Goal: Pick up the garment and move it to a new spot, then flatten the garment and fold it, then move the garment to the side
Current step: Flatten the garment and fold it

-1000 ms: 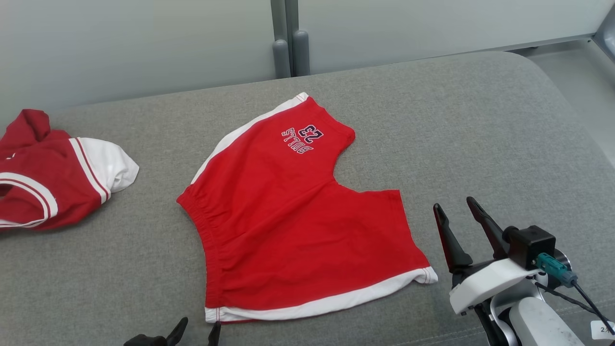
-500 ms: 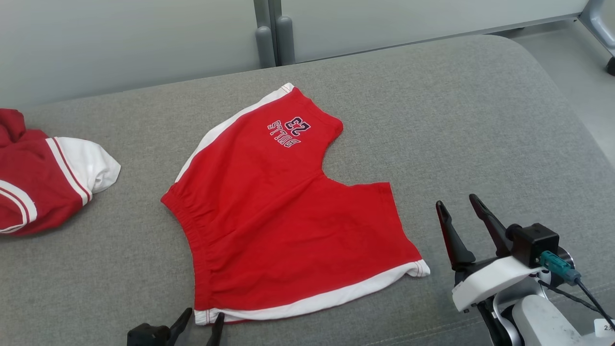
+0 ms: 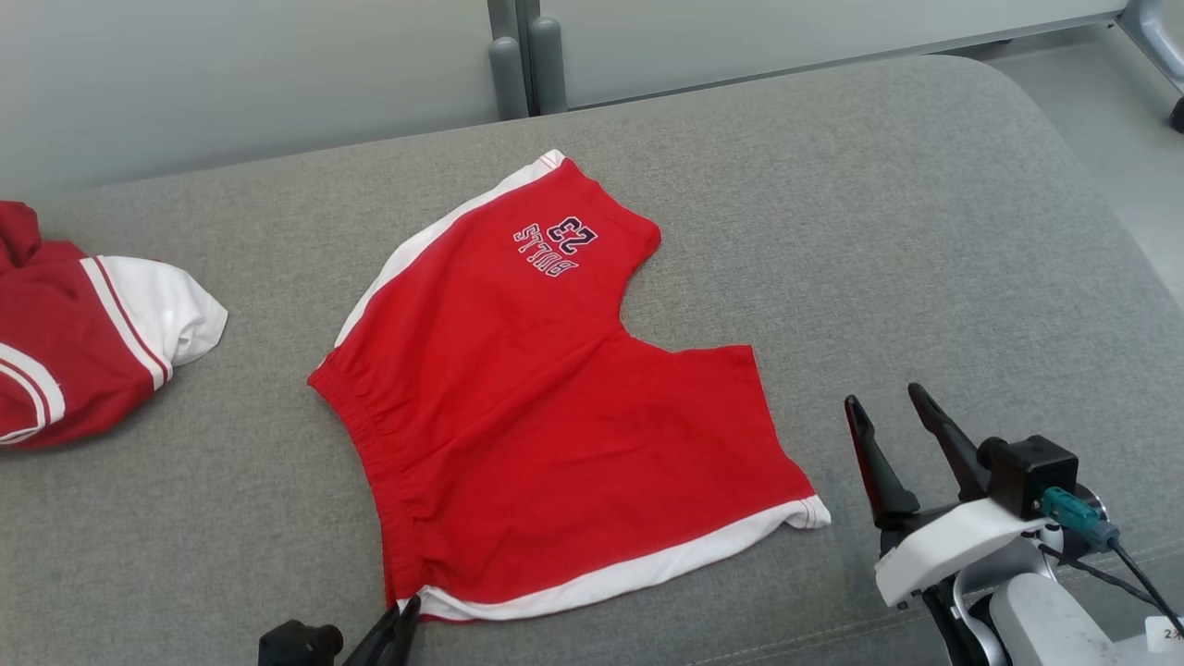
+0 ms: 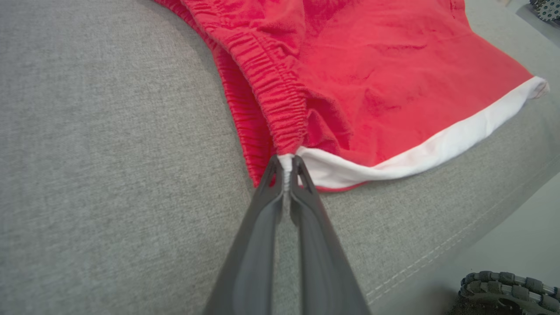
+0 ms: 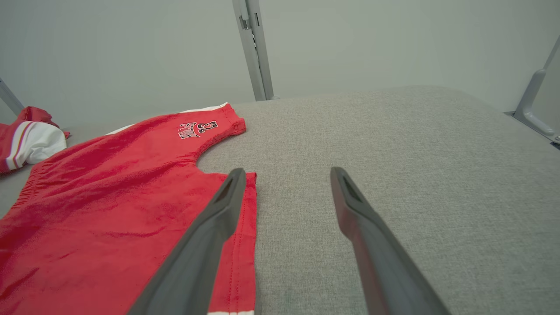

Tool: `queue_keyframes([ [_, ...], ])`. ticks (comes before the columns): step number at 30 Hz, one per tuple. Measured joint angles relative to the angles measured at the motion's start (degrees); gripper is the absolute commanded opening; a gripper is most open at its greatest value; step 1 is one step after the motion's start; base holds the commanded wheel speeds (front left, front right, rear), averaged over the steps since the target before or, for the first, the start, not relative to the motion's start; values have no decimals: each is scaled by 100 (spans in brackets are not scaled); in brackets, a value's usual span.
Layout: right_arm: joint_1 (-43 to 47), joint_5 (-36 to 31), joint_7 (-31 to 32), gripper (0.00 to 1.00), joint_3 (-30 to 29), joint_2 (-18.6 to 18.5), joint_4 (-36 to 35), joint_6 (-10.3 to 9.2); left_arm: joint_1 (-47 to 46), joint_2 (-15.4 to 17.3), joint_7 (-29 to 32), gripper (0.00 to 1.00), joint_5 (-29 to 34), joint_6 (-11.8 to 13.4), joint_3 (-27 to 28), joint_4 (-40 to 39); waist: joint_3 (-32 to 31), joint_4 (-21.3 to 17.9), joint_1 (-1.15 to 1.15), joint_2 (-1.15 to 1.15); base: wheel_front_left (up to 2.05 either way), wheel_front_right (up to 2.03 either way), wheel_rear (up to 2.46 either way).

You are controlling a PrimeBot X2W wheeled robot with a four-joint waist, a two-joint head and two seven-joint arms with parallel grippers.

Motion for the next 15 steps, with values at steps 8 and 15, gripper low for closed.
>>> queue_keyframes([
  [8,352,16,59,100,311,-182,626,266,-13,2,-64,0,0,-22,-25,-116,101,75,0,0,0,0,0],
  [15,389,82,107,100,536,-188,920,354,-113,4,-113,0,-16,-30,29,-208,165,110,0,0,0,0,0],
])
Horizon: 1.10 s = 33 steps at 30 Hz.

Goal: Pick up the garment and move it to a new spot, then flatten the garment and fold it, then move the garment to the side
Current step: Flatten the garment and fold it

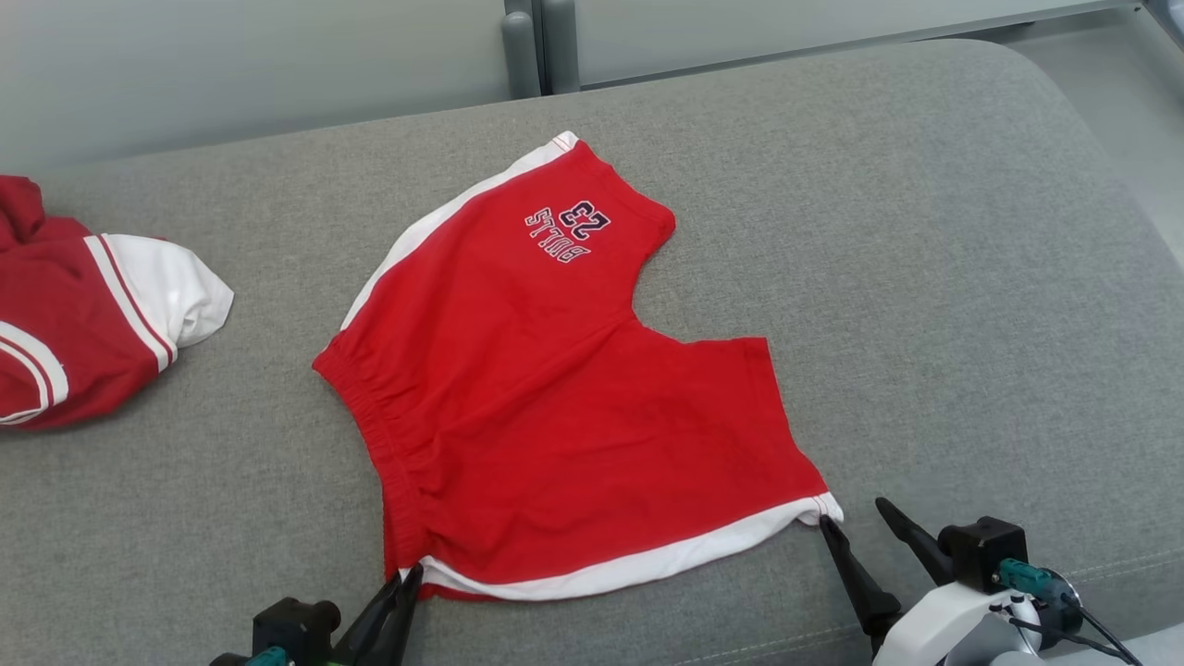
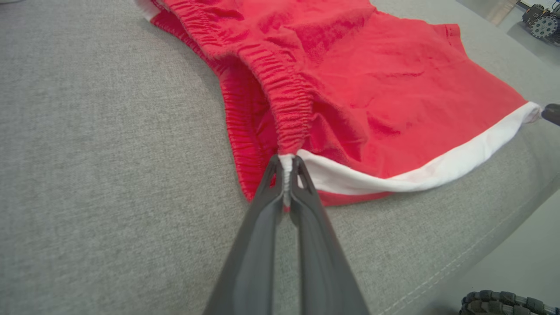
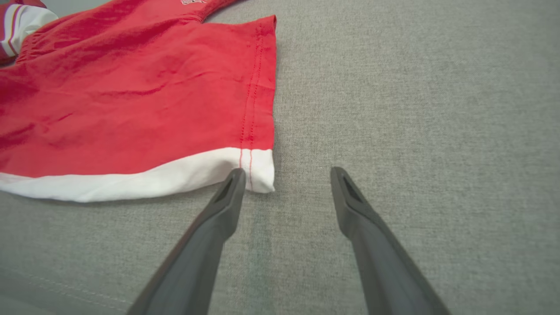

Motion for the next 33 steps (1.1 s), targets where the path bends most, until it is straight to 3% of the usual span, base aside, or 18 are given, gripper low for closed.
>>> queue_keyframes([
  [4,-91,35,-1,99,103,40,104,46,-53,-1,0,0,0,-25,-19,-23,57,29,0,0,0,0,0],
  [10,-287,54,-5,82,237,97,334,49,-137,-2,-7,0,0,-35,-40,-48,119,133,0,0,0,0,0],
  [12,-394,87,-7,49,278,99,457,51,-154,-3,-8,0,0,-37,-46,-49,139,191,0,0,0,0,0],
  [15,-467,103,-7,30,345,105,528,99,-158,-3,-15,0,0,-37,-51,-49,151,249,0,0,0,0,0],
  [17,-527,137,-7,0,409,124,577,99,-159,-3,-51,0,0,-37,-30,-52,155,275,0,0,0,0,0],
  [26,-564,363,-15,0,455,103,547,100,-159,-36,-80,0,-74,-37,64,-185,153,264,0,0,0,0,0],
  [33,-633,498,-57,0,866,-169,138,101,-159,-85,-109,0,-164,-37,164,-353,142,189,0,0,0,0,0],
])
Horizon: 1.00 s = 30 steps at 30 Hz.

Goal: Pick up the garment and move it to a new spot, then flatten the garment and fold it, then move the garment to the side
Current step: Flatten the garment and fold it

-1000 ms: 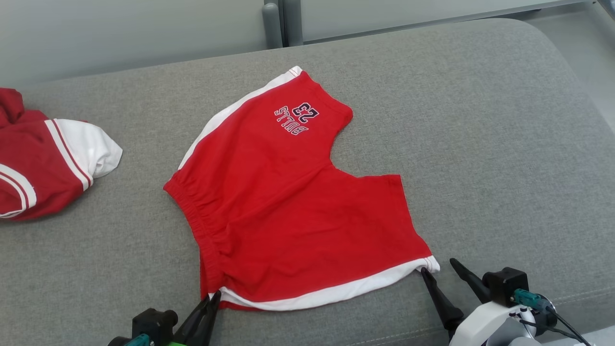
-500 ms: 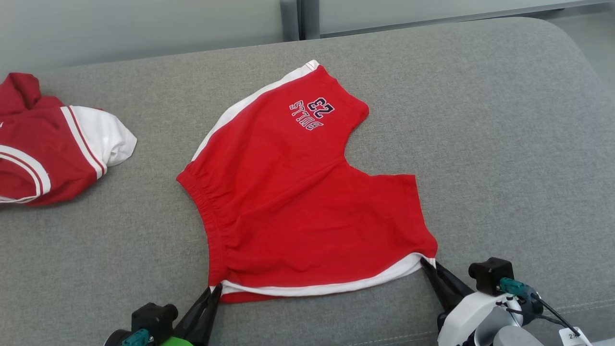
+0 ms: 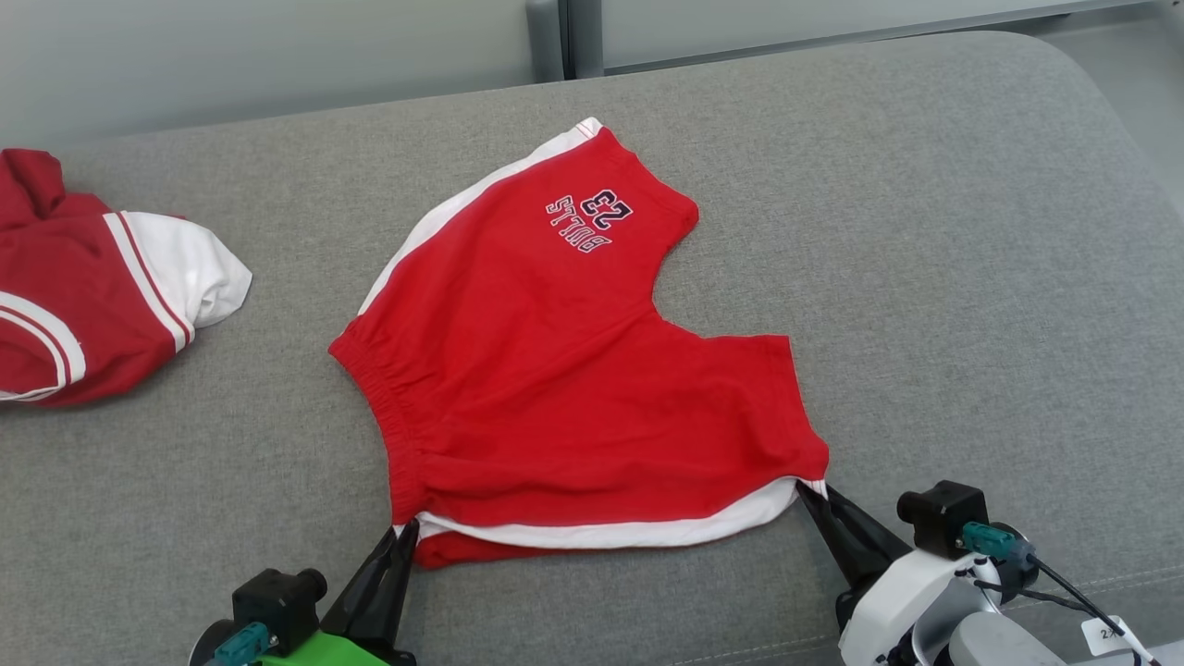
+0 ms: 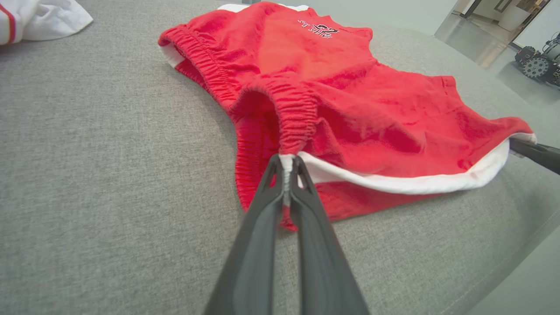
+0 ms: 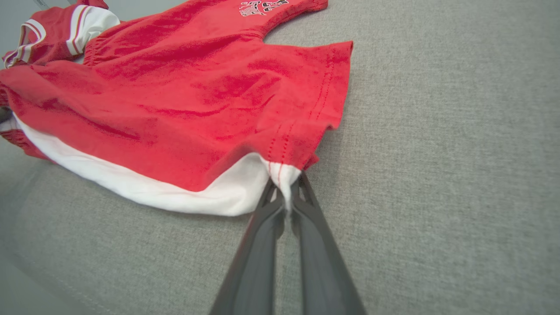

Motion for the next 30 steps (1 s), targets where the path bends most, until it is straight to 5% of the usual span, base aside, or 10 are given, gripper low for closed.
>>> queue_keyframes([
  [30,717,452,-34,0,-350,-973,-2522,0,560,102,-99,0,27,256,464,-1367,-477,14,0,0,0,0,0],
])
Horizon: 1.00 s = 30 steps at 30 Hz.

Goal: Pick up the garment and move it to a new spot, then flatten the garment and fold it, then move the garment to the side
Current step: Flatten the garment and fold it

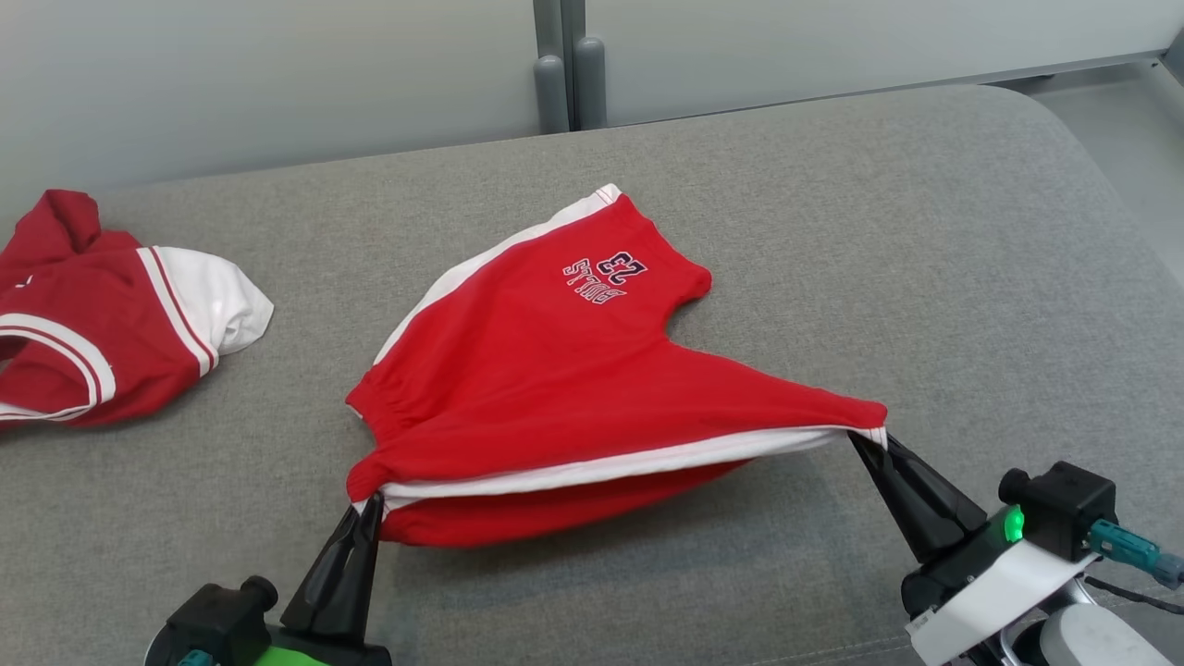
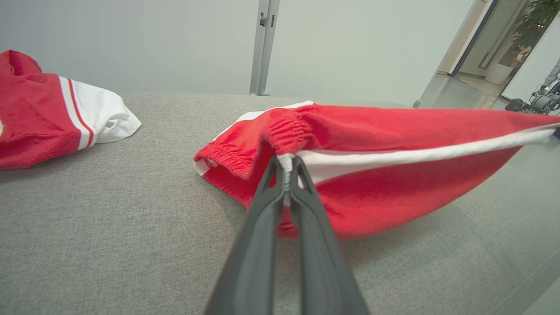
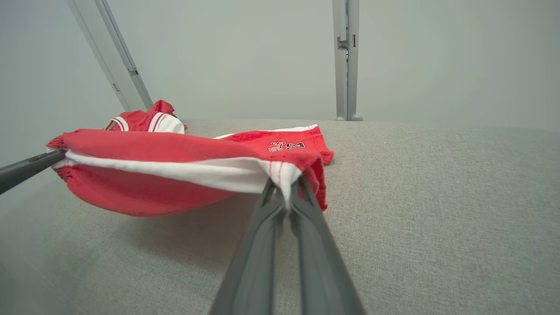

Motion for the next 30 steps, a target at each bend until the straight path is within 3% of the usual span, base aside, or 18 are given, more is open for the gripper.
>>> queue_keyframes([
  [7,221,47,111,0,-7,-189,-383,0,98,54,5,0,55,49,-25,-302,113,59,0,0,0,0,0],
  [14,58,126,386,0,-65,-296,-293,0,56,-14,151,0,38,-11,-293,-313,260,69,0,0,0,0,0],
  [20,-491,505,664,0,-214,-266,26,0,-355,-211,321,0,-163,-7,-244,-198,474,150,0,0,0,0,0],
  [30,-2109,882,1613,0,163,-358,414,0,-1281,-423,668,0,-428,67,-103,143,979,342,0,0,0,0,0],
])
